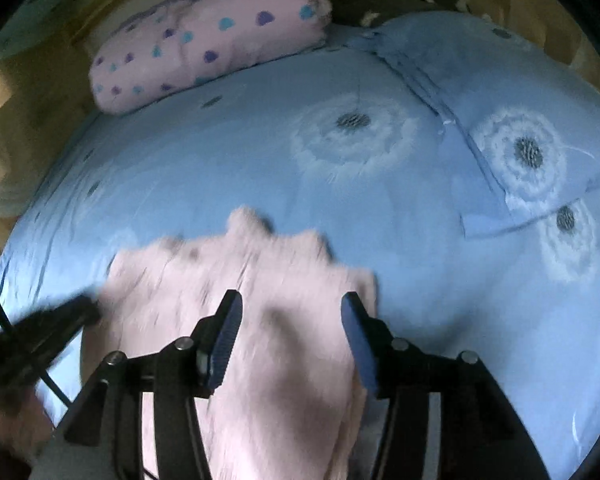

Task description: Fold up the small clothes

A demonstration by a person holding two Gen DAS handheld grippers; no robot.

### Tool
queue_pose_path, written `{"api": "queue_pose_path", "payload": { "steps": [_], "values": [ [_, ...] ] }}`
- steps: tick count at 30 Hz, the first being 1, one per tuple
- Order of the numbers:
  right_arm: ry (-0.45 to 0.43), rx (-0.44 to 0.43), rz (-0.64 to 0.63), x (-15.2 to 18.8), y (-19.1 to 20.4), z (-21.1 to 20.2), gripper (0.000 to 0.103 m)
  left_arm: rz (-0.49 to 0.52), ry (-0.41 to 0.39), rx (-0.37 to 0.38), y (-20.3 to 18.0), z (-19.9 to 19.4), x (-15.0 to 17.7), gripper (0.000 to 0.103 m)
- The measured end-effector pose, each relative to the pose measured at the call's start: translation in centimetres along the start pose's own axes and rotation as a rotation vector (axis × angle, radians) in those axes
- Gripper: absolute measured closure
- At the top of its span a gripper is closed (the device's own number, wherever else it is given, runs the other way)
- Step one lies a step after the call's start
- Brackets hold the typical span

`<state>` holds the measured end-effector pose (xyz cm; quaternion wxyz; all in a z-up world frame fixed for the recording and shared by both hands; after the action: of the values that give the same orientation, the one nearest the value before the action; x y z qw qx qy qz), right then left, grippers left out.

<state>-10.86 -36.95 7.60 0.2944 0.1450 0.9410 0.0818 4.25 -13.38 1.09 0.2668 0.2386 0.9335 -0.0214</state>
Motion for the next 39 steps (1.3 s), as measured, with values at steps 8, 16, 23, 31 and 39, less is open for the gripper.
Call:
{"api": "queue_pose_path", "payload": {
  "steps": [8, 16, 23, 31, 39],
  "values": [
    [0.116, 0.068, -0.05, 3.9, -2.1, 1.8, 0.014, -0.011, -0.244, -0.097, -0.9, -6.2, 3.2, 0.085],
    [0.122, 0.007, 0.108, 4.0, -4.3, 2.3, 0.013, -0.011, -0.268, 0.134, -0.1, -9.9, 6.6, 0.071],
    [0.049, -0.097, 0.167, 3.6, -5.7, 3.6, 0.014, -0.338, -0.187, 0.402, 3.6, -7.5, 8.7, 0.057],
    [0.048, -0.377, 0.262, 3.8, -5.6, 5.0, 0.016, -0.674, -0.083, 0.705, 5.6, -2.5, 10.5, 0.047],
    [0.119, -0.404, 0.168, 4.3, -2.4, 6.0, 0.061, -0.519, -0.066, 0.632, 1.0, -3.3, 10.0, 0.072]
  ]
}}
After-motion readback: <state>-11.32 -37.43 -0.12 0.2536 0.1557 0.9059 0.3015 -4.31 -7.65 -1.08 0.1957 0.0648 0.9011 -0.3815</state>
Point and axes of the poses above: each gripper's, at about its wrist camera, not at the fingertips, and z roughly the way its jaws point, y to its left, x to its underside, the point moved 2 cm from there along z, roughly the way its jaws point, and after that the axes turned 1 degree about -y, right-handed, at the moved point
